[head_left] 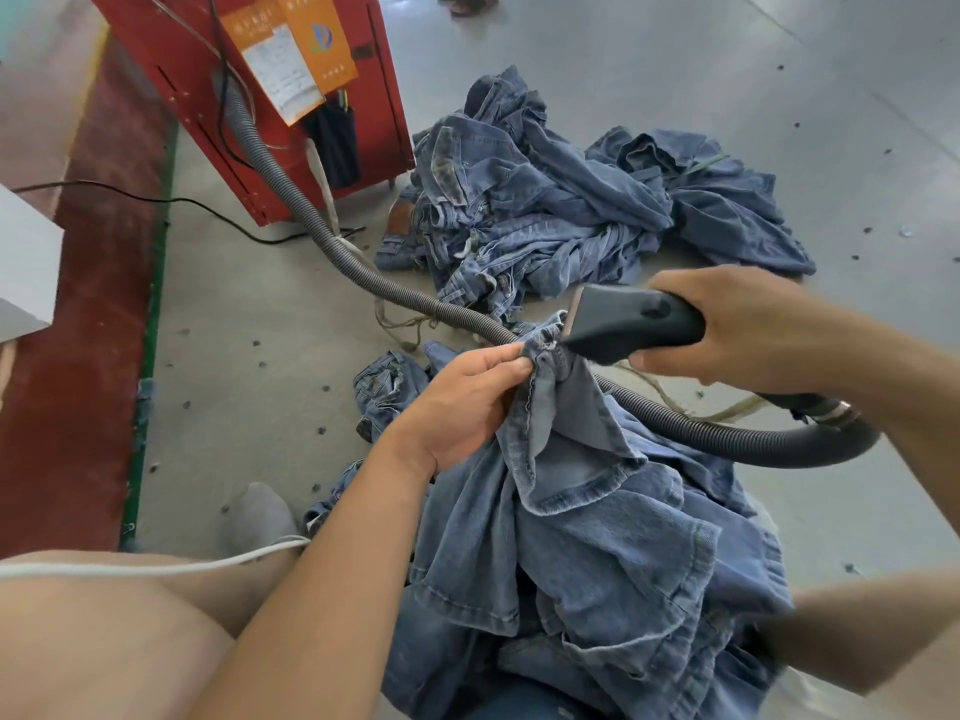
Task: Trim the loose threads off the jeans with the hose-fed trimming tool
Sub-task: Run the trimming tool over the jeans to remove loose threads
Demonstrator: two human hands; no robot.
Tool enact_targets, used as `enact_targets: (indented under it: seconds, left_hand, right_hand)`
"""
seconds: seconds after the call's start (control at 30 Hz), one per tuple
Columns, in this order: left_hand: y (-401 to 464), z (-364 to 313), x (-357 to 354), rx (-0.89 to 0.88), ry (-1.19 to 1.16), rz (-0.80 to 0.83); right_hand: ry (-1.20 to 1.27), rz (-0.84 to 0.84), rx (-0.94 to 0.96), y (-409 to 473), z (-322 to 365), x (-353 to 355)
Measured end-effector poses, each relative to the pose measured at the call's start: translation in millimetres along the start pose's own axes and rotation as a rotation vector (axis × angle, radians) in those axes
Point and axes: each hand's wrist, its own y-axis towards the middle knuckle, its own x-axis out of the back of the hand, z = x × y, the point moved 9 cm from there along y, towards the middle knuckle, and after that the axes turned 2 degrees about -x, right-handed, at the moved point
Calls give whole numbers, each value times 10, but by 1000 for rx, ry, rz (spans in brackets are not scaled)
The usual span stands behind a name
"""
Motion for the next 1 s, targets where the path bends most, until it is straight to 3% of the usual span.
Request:
enact_targets:
  seconds: [0.17,0.33,0.47,0.6,0.8,1.0]
  left_hand:
    - [-40,-26,-115,44,8,117]
    - [-62,21,-83,63,23,126]
    - [-63,-5,26,71,2,71]
    - [-52,-26,-55,73,111,125]
    - [-58,96,85,108,-44,-28]
    - [-168,-16,565,-20,-412,-300]
  right_hand:
    - [-103,40,62,20,151,-273]
    - [-36,-94,26,65,69,-11]
    - [-81,40,35,-9,31,-62]
    - [-180,83,72,5,169,-318]
    - [-6,-121,57,105,65,-51]
    - [14,-7,53,94,-190,-89]
